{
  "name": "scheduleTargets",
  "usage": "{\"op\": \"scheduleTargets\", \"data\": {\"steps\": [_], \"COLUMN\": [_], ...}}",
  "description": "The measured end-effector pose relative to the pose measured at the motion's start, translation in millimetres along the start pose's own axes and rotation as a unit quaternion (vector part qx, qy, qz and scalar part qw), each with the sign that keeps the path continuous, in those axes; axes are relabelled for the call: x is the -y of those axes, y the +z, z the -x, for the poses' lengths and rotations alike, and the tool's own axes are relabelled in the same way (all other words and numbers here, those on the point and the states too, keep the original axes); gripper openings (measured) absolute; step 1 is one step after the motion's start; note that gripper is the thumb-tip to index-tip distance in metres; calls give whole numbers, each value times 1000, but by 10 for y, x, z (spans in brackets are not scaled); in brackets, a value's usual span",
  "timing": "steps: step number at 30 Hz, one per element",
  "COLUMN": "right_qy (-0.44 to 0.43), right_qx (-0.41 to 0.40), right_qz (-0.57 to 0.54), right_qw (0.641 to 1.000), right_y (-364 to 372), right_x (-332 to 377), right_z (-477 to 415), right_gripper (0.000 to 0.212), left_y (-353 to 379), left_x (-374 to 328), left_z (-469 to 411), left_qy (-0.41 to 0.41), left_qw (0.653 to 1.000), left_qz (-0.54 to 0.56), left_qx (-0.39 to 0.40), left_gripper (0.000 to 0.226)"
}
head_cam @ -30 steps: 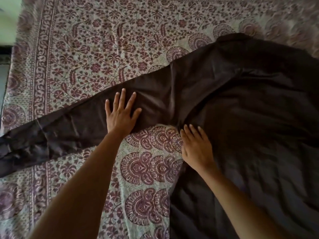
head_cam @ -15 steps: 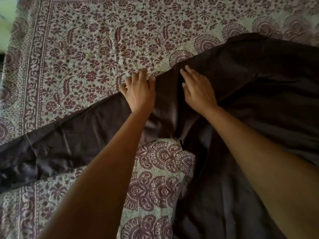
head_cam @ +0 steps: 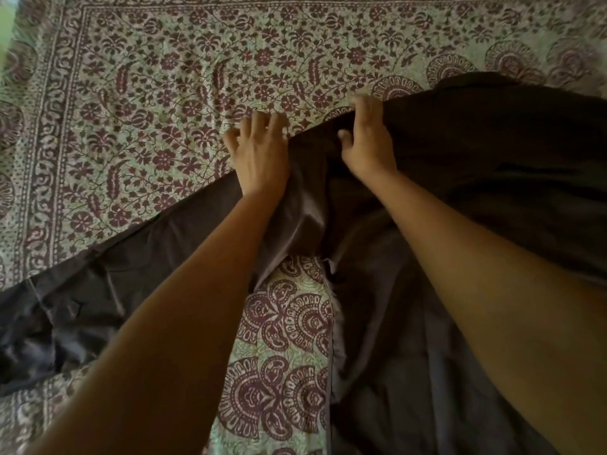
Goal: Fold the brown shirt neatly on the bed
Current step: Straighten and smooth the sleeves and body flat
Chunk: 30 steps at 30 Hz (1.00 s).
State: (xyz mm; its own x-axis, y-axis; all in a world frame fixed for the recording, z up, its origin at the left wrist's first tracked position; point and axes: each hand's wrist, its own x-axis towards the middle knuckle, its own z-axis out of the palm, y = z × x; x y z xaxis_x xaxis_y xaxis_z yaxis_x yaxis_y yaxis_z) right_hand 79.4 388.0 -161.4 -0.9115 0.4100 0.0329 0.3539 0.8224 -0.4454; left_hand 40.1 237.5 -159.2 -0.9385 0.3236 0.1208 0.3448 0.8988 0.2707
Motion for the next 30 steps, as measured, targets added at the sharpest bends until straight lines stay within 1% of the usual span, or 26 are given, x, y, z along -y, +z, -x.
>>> {"op": "scheduleTargets", "data": {"steps": [2,3,5,7,9,10,13,15,16,18,19,20,22,24,25,28,30], "right_qy": [-31,-43,-76,-89,-77,-72,-66,-65,-64,-54,-49,-51,-75,-85,-78,-79,-97], "right_qx": [-1,0,10,34,54,62,80,93,98,101,97,91,86,97,100,110,125], "right_qz": [36,55,94,130,146,142,144,153,156,148,139,128,105,96,99,122,138], "right_qw": [999,998,993,987,985,985,984,982,981,982,984,986,988,987,987,983,978], "right_y": [74,102,153,213,220,215,179,162,143,109,99,104,162,239,261,251,217], "right_x": [7,2,-38,-137,-251,-287,-273,-267,-257,-192,-121,-33,165,243,220,95,43], "right_z": [316,508,892,1178,1274,1266,1255,1252,1256,1278,1302,1342,1485,1659,1725,1810,1795], "right_gripper": [54,54,52,56,60,62,64,66,67,70,70,68,64,63,64,65,67], "left_y": [20,47,112,156,135,104,-80,-230,-318,-437,-458,-450,-371,-247,-201,-219,-302], "left_x": [-47,-52,-38,38,206,335,892,1335,1510,1652,1594,1453,1051,682,594,843,1204], "left_z": [219,361,638,827,925,948,1067,1167,1218,1275,1284,1282,1314,1439,1500,1597,1635], "left_qy": [18,31,51,63,63,51,-32,-127,-184,-277,-287,-264,-170,-97,-78,-70,-95], "left_qw": [999,998,996,993,989,989,990,983,975,954,951,958,981,988,988,985,984], "left_qz": [26,46,62,28,-15,-30,-62,-71,-67,-61,-66,-69,-44,-18,-21,-45,-63], "left_qx": [-27,-21,39,100,130,134,125,110,107,98,93,85,83,118,135,149,134], "left_gripper": [27,30,41,53,59,60,63,62,62,61,61,61,61,61,61,60,60]}}
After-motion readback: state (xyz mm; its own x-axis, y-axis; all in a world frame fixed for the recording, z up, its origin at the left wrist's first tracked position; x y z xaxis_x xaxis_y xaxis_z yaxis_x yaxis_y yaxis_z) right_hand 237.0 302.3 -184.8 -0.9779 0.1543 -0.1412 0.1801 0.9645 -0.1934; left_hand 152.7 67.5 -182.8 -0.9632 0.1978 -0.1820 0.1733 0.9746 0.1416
